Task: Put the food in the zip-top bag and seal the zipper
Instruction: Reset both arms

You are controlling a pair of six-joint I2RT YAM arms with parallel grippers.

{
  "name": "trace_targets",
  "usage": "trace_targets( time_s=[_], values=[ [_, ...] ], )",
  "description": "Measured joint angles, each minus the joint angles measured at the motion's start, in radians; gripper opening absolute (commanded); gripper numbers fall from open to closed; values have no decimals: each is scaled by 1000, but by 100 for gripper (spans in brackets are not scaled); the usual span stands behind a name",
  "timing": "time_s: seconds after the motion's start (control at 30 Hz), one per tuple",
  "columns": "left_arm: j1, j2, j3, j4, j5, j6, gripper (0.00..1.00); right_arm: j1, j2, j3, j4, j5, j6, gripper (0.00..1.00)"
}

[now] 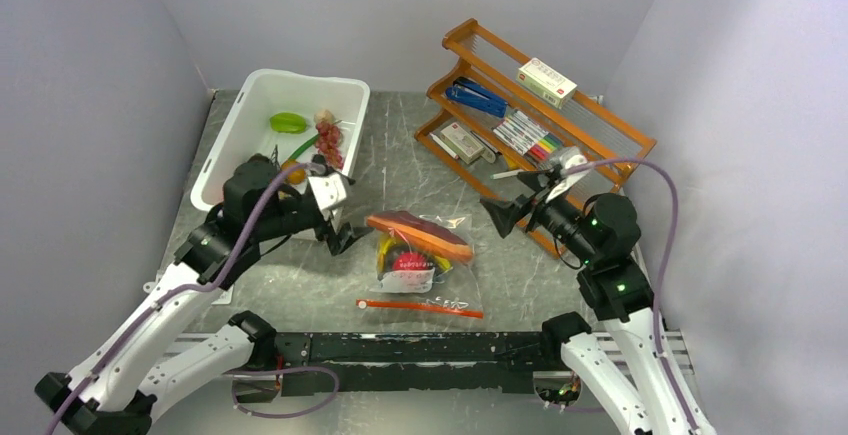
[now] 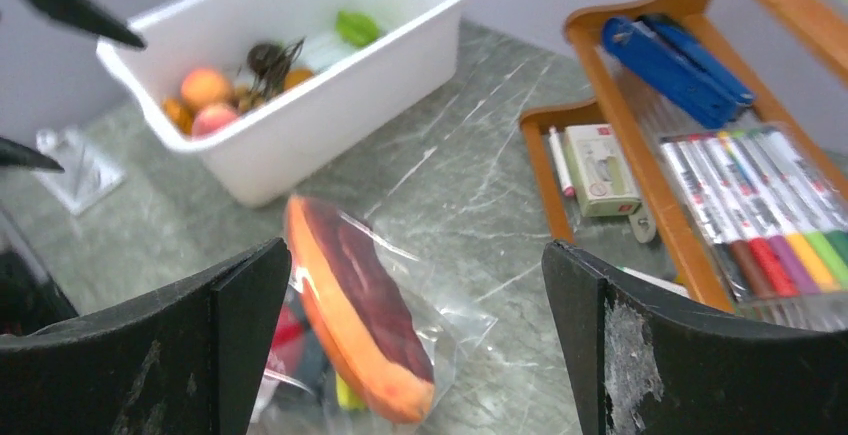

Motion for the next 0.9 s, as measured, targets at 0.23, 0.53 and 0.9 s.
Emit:
trace_targets(
  time_s=[0.23,0.53,0.9],
  values=[
    [0,-35,73,66,-364,-331,99,0,60,184,-117,237,230,100],
    [0,-68,72,63,-673,-607,99,0,142,224,-269,479,391,100],
    [0,-121,-2,43,-774,-734,99,0,108,233,-316,569,424,100]
  ],
)
